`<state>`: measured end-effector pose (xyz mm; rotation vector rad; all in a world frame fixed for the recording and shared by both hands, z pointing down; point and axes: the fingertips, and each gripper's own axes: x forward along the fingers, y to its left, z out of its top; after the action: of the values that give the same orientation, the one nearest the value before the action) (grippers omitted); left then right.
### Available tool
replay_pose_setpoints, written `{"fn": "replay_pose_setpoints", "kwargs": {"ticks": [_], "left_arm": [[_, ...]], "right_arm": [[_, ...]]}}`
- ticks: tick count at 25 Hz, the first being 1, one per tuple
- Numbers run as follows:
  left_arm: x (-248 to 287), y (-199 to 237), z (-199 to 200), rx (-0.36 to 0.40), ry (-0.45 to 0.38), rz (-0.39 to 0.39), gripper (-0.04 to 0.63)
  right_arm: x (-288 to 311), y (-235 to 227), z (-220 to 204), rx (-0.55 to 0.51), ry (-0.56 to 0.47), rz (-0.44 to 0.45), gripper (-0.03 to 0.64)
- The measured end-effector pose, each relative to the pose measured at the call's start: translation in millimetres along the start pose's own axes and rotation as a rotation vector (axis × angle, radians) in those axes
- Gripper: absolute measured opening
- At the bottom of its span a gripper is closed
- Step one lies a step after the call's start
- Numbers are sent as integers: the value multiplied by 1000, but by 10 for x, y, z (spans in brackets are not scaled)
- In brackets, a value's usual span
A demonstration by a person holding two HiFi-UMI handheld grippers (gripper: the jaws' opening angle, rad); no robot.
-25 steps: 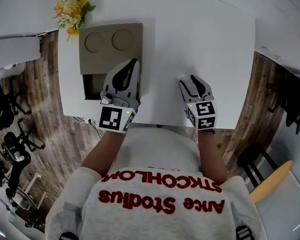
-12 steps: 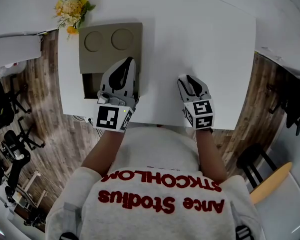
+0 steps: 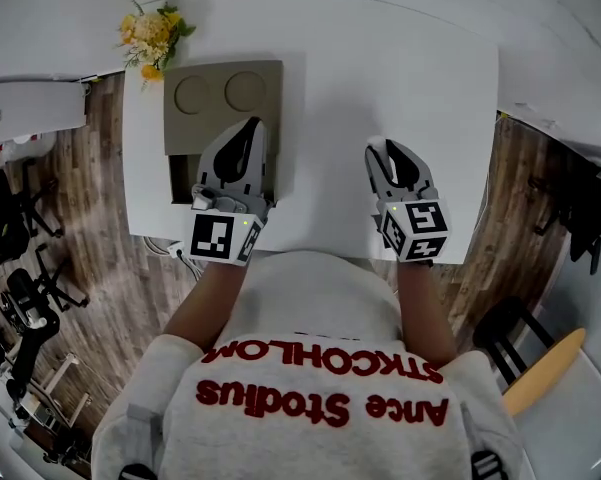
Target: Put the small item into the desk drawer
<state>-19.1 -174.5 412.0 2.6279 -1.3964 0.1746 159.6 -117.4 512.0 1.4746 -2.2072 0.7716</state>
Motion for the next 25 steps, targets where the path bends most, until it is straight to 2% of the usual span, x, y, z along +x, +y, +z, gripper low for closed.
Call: {"fn": "replay_pose_setpoints", "kwargs": {"ticks": [5, 11, 25], "left_arm": [[-17, 21, 166, 20, -34, 4, 8], [-59, 182, 383, 25, -79, 33, 8], [-121, 225, 962, 62, -198, 16, 8]], "right_arm": [[-177, -24, 419, 47, -115, 1, 133], [-390, -29, 912, 46, -260, -24, 133], [-1065, 70, 1671, -34, -578, -95, 133]]}}
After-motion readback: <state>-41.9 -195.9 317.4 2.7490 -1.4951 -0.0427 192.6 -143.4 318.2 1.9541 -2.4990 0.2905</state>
